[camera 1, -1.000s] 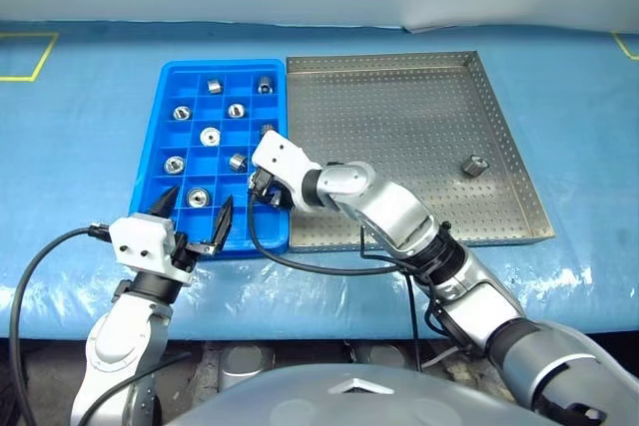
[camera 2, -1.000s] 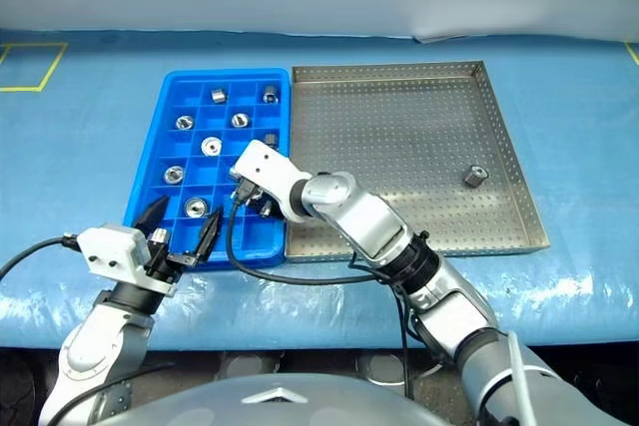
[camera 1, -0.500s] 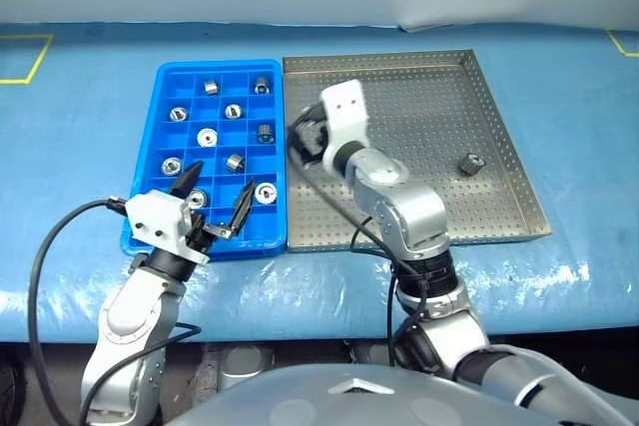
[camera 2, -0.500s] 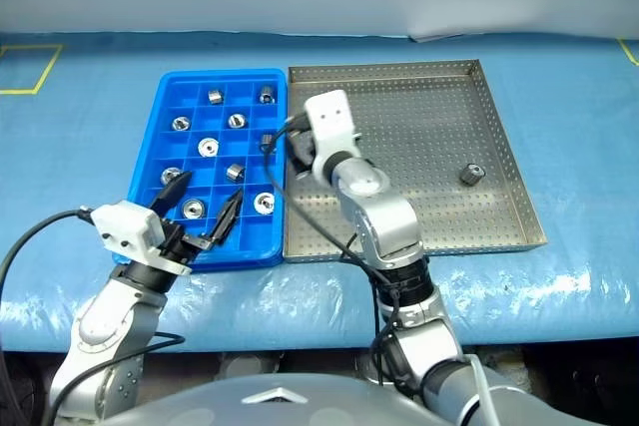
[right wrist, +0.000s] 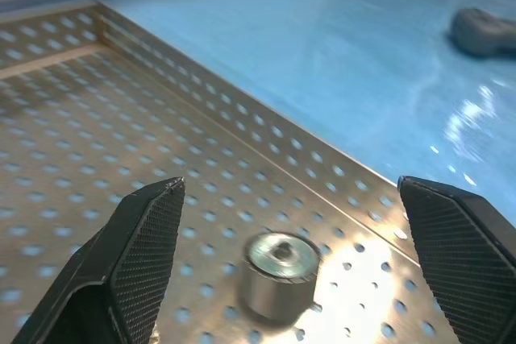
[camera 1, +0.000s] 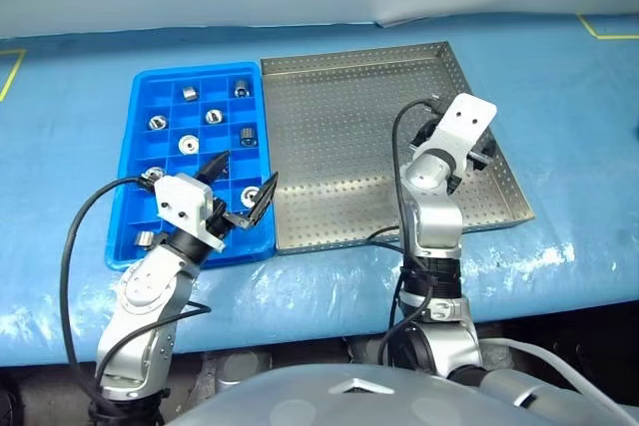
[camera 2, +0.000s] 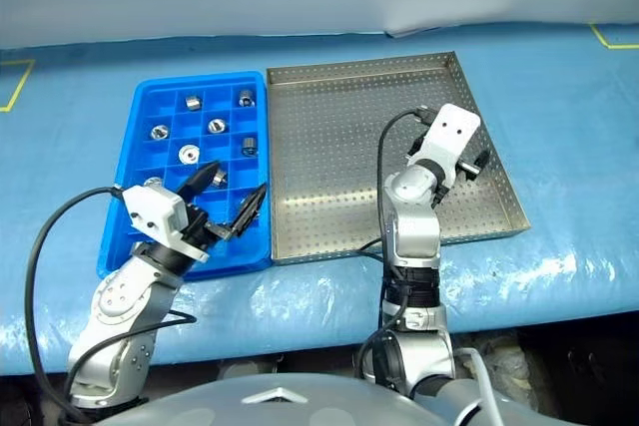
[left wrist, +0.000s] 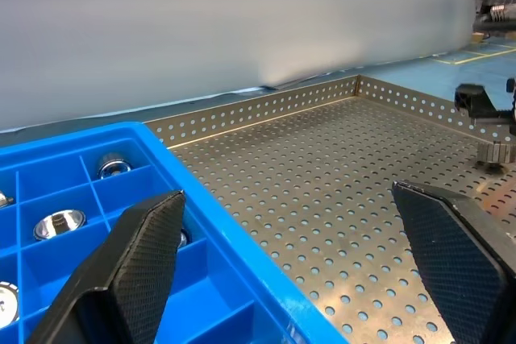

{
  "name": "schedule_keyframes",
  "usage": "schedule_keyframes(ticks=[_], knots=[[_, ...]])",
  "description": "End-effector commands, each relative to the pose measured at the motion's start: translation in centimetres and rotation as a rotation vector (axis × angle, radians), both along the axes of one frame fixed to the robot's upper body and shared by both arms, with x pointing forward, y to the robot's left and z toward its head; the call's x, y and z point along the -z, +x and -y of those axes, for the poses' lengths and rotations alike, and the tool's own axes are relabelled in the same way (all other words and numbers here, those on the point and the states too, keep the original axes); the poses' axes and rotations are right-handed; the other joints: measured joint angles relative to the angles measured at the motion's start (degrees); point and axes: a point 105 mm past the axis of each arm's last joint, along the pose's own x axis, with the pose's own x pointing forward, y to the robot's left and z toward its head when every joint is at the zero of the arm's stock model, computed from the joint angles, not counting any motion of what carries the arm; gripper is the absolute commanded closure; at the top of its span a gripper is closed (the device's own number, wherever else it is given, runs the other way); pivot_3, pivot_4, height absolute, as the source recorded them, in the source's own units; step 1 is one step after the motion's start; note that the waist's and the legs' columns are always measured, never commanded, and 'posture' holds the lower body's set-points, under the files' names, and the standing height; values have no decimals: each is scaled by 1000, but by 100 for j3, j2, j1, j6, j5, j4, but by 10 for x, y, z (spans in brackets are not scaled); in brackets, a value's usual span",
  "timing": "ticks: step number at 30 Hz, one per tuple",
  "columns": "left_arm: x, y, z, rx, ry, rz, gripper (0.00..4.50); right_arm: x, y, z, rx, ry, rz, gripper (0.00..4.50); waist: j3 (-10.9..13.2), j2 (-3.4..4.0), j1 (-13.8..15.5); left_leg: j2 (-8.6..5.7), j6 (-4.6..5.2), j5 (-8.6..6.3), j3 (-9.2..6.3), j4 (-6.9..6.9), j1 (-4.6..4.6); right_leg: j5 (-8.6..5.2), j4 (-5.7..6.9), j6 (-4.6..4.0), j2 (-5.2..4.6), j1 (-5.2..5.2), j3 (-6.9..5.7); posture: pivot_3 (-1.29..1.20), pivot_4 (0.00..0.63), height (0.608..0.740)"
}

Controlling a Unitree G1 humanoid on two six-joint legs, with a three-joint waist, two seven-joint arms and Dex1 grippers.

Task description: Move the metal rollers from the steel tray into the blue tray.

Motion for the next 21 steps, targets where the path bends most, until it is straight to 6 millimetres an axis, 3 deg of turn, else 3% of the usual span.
schedule_keyframes(ticks=[1,10,21], knots=[[-3,-1,4,26,-3,10,0,-8,14,-42,30,194,45,34,0,0,-18,0,0,0,1,0,0,0,0,0,0,0,1,-51,150,740],[-2,-5,3,20,-8,-1,0,-8,40,-45,52,255,50,34,0,2,-135,1,6,-2,-3,5,3,1,6,1,5,3,1,-18,150,740],[0,-8,0,0,-12,-13,0,3,33,-32,213,344,40,34,-1,3,-101,0,8,-3,-3,7,2,1,6,1,3,4,1,1,150,740]])
